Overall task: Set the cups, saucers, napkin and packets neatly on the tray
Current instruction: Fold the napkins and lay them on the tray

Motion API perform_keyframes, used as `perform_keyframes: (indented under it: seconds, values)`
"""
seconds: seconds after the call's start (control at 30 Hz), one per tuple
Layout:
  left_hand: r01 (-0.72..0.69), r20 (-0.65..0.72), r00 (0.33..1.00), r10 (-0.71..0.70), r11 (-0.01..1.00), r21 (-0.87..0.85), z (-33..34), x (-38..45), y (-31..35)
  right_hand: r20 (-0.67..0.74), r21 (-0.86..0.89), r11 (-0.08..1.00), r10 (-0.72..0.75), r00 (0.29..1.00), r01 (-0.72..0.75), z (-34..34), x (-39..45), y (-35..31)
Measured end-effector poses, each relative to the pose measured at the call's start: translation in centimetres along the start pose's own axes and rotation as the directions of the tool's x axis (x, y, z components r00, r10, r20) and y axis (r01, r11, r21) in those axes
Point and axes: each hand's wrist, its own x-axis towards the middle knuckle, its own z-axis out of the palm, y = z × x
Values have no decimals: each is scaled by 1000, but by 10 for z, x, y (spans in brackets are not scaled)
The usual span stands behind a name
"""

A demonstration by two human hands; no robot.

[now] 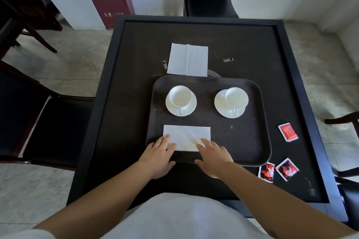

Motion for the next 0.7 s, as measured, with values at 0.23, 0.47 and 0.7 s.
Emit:
perform_keyframes:
  seconds: [0.23, 0.47, 0.7]
  values:
    - [25, -134, 991, -18, 998, 56, -7, -17, -1, -32, 41, 998, 42, 999, -40, -1, -14, -1]
    - [115, -204, 972, -114, 993, -8, -23, -27, 9, -100, 42, 998, 53, 994, -49, -12, -27, -3]
    - [129, -313, 940, -134, 991, -37, -57, -27, 9, -144, 55, 996, 75, 987, -67, -35, -24, -6]
